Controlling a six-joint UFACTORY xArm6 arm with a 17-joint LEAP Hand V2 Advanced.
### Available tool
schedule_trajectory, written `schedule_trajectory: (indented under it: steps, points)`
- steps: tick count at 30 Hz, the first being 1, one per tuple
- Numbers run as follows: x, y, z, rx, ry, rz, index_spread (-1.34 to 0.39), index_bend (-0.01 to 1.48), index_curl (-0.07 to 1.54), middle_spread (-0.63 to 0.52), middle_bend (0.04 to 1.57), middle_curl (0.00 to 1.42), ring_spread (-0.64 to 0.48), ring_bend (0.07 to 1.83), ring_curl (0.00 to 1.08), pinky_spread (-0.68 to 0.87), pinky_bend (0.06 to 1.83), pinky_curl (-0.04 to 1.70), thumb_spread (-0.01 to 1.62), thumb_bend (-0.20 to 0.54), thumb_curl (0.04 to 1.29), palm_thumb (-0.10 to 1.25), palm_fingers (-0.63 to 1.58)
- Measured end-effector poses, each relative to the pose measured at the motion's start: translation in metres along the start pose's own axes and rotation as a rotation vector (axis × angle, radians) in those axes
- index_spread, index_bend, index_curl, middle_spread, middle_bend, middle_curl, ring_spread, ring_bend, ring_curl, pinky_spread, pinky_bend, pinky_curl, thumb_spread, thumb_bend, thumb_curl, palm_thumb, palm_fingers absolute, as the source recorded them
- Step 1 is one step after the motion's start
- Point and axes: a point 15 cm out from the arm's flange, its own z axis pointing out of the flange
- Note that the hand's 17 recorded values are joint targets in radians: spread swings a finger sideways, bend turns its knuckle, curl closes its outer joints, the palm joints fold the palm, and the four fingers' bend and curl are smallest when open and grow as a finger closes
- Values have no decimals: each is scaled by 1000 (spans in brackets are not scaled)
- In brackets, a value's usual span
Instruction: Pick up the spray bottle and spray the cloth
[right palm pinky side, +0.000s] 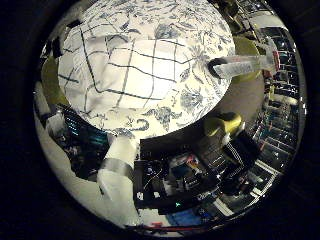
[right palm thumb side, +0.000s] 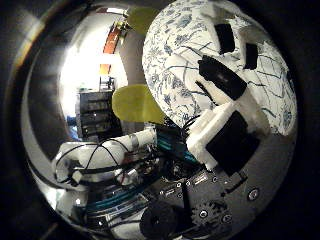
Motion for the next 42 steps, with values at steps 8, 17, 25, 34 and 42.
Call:
schedule_trajectory:
  steps: [8,17,25,34,42]
  points:
    - [30,13,-21,85,23,52,-428,427,608,-211,858,525,-196,898,442,-18,610,484,1343,-7,402,1068,618]
    - [74,39,-41,161,42,132,-445,404,599,-241,845,512,-209,918,440,-140,692,500,1332,-8,404,1057,675]
    - [108,59,-58,254,38,232,-465,373,591,-274,848,507,-221,931,434,-232,740,503,1323,-8,401,1042,723]
    - [141,68,-81,463,-24,354,-471,309,581,-286,828,497,-219,950,432,-310,784,501,1255,-30,382,880,768]
    - [183,82,-102,550,-90,412,-453,219,565,-254,802,494,-213,962,435,-289,788,499,1173,-30,362,722,664]
